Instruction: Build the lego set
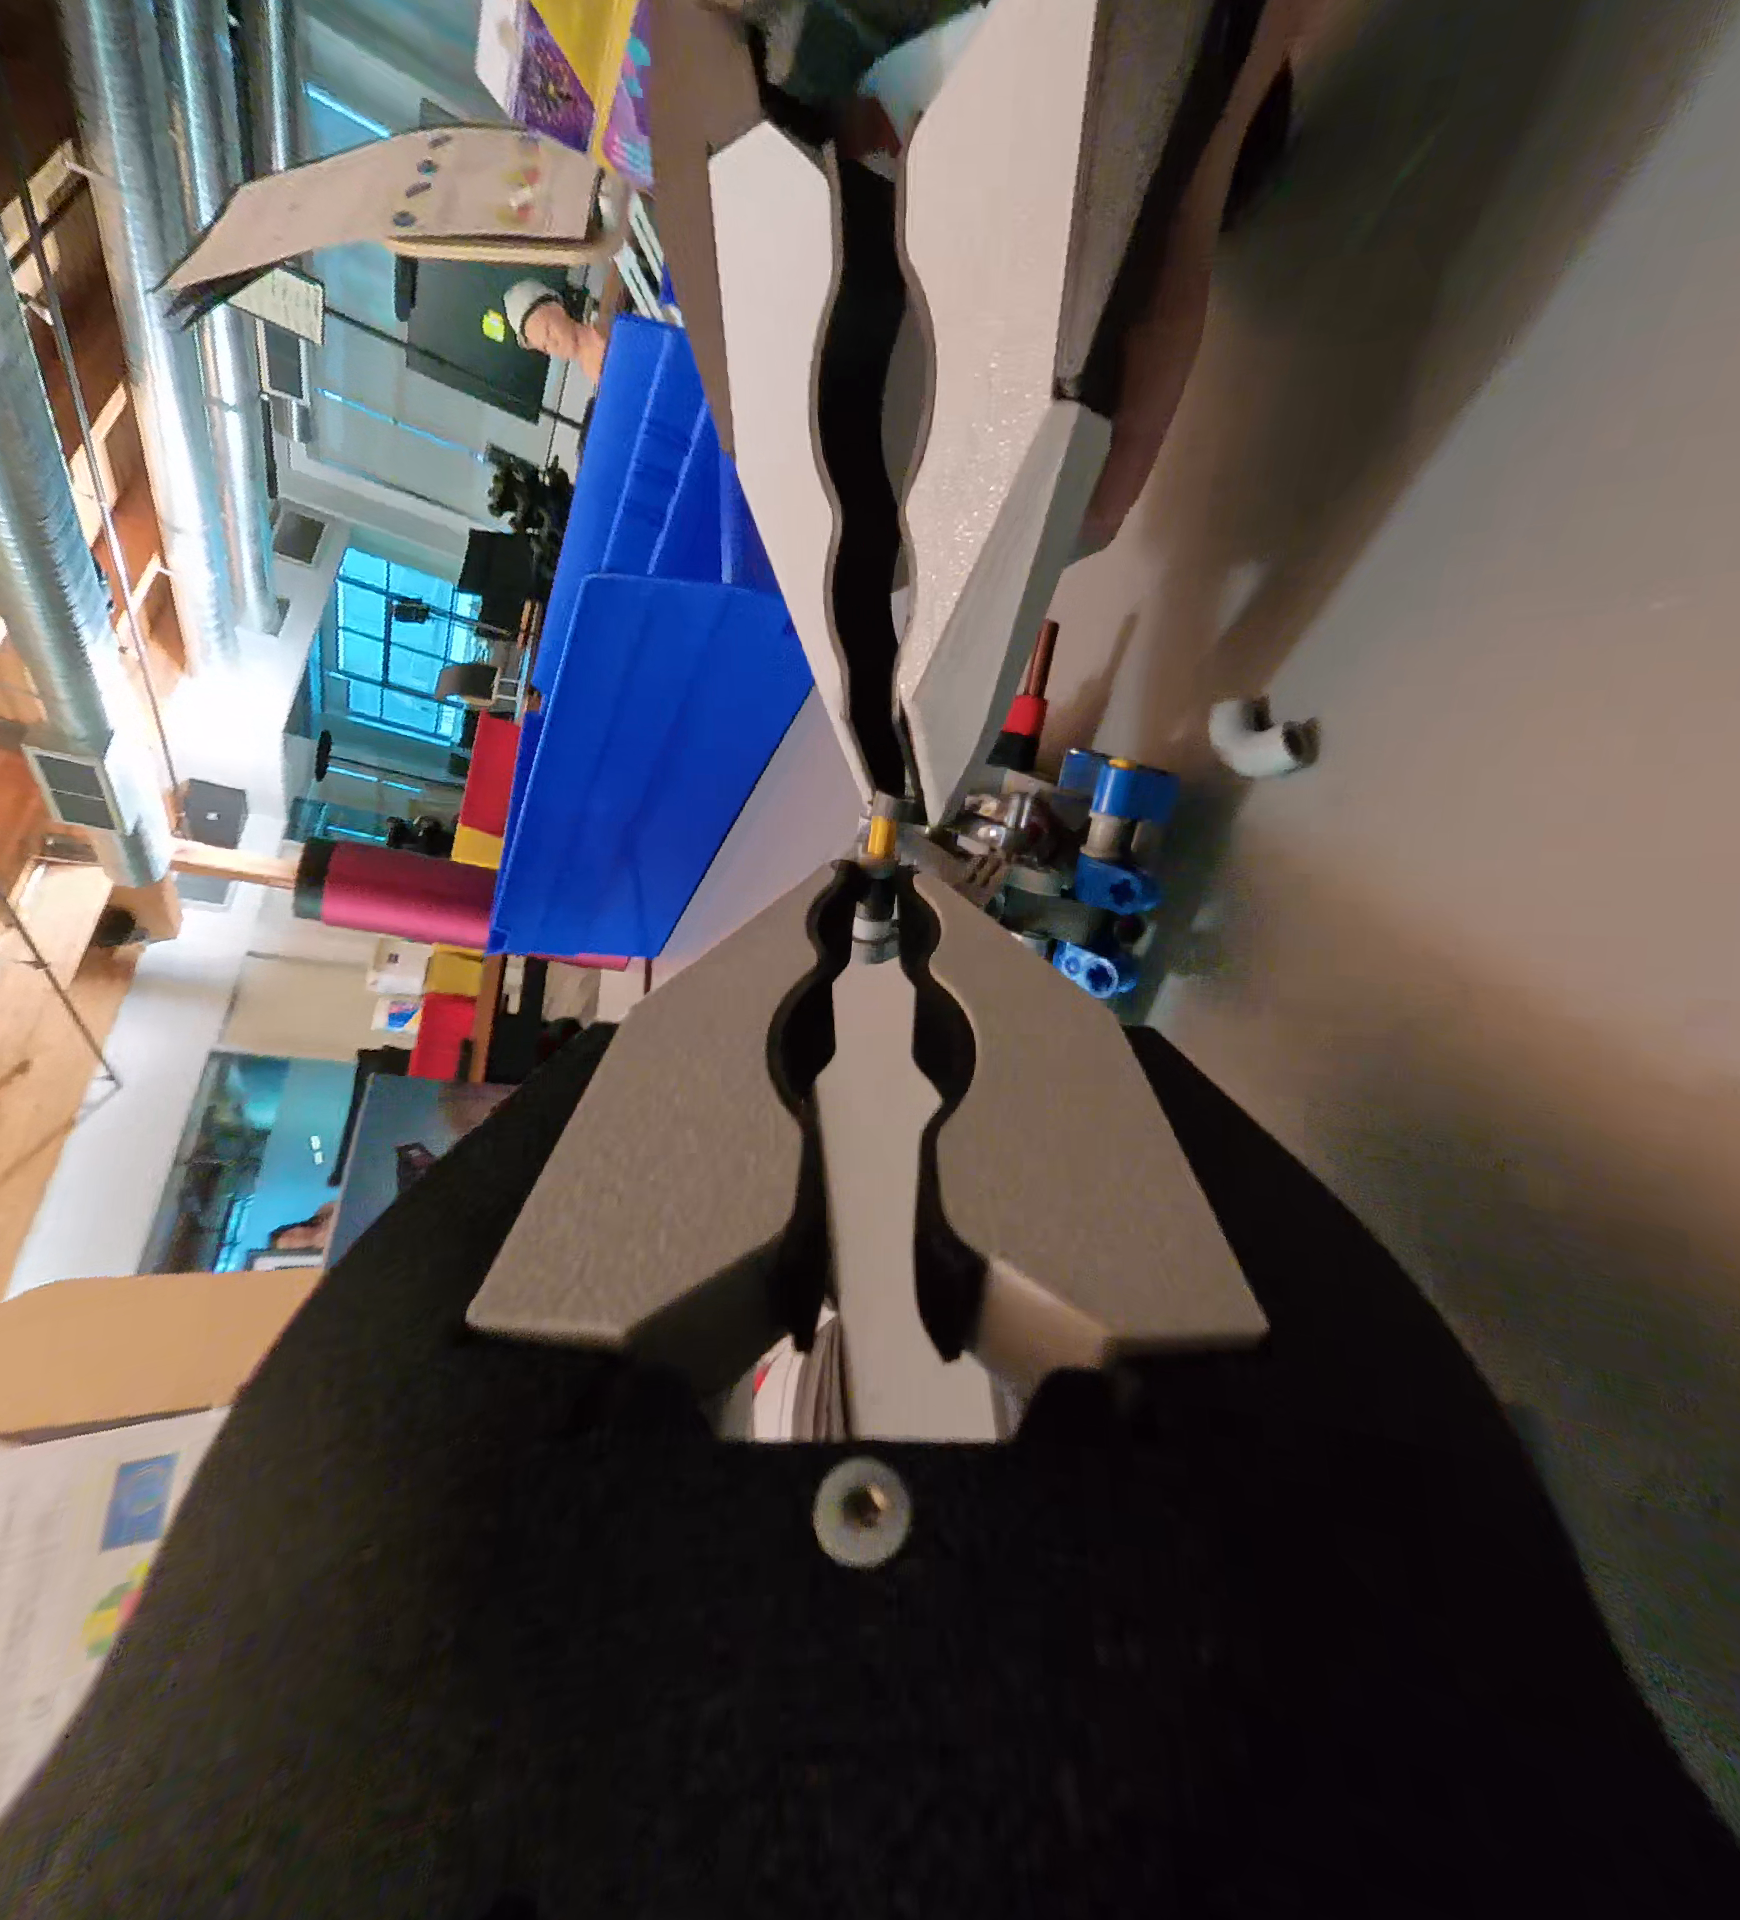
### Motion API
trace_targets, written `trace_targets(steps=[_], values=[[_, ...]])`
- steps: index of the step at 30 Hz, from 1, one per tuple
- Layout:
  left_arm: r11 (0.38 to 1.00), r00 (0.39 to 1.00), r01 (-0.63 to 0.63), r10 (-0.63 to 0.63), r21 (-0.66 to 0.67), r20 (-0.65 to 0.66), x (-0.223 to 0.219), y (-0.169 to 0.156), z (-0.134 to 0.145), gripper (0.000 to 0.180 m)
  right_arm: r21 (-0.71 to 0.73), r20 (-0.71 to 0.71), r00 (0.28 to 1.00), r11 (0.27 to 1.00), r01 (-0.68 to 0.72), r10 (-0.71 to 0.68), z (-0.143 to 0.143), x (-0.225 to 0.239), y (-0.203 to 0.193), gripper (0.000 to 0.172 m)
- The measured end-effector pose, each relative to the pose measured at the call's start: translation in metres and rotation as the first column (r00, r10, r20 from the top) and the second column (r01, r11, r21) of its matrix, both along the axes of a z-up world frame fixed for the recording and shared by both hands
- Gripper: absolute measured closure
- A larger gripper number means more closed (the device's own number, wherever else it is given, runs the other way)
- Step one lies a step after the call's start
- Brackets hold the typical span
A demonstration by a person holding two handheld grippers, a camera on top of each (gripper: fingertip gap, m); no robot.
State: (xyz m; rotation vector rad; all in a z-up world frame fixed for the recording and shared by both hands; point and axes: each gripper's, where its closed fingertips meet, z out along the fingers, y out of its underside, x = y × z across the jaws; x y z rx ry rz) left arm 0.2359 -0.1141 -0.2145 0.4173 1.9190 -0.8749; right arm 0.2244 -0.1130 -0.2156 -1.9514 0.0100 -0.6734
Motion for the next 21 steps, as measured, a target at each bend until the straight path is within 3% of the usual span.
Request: trace_targets(steps=[10, 21], values=[[0.984, 0.988, 0.08, -0.1, -0.161, -0.115, -0.008, 0.001, 0.012, 0.17, 0.0, -0.017, 0.999, 0.999, -0.035, 0.035, 0.0, -0.003, -0.006, 0.168], [0.997, 0.985, 0.078, -0.078, 0.001, 0.154, -0.006, -0.004, 0.002, 0.177, 0.004, -0.03, 0.999, 0.999, -0.032, 0.032, 0.0, -0.002, -0.006, 0.168]])
